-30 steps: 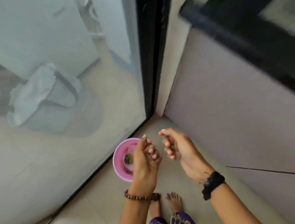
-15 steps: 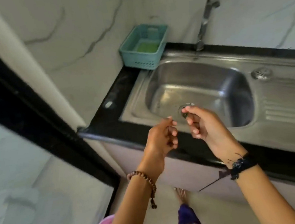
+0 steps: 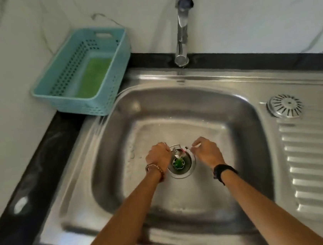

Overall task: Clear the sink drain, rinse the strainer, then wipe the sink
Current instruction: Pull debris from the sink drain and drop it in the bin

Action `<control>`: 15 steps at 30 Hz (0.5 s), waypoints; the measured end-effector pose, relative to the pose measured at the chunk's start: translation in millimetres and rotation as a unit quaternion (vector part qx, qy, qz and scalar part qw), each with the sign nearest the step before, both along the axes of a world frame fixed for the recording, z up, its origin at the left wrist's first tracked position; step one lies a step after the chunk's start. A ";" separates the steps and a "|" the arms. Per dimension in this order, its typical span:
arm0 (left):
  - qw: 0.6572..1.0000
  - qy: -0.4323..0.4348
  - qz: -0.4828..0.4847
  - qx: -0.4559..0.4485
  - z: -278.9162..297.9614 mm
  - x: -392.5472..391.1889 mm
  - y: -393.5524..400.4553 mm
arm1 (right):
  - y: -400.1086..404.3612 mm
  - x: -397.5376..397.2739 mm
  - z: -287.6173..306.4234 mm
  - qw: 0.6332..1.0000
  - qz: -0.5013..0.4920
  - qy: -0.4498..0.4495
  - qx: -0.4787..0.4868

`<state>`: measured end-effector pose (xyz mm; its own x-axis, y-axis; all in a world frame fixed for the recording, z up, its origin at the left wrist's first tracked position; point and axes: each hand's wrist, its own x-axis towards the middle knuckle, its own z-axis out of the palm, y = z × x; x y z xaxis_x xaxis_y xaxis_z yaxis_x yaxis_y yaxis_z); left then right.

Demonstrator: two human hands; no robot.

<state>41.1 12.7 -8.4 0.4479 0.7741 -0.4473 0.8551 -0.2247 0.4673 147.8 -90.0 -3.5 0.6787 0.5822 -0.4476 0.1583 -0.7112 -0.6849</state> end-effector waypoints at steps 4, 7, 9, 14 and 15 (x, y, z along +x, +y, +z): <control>0.996 0.070 -0.041 0.024 -40.8 24.2 -2.0 | 18.6 11.6 -41.3 0.977 0.158 -0.139 -0.034; 0.998 0.061 -0.029 0.021 -55.4 33.7 -7.3 | 26.4 14.8 -59.7 0.954 0.214 -0.209 -0.022; 0.999 0.043 -0.003 0.010 -57.9 36.4 -10.4 | 29.0 16.0 -65.5 0.948 0.229 -0.223 -0.011; 0.998 0.007 0.050 -0.041 -40.9 20.8 -15.8 | 21.7 8.9 -56.6 0.976 0.156 -0.155 0.010; 0.997 -0.008 0.062 -0.050 -32.3 14.6 -15.2 | 20.4 6.2 -48.4 0.984 0.122 -0.127 0.023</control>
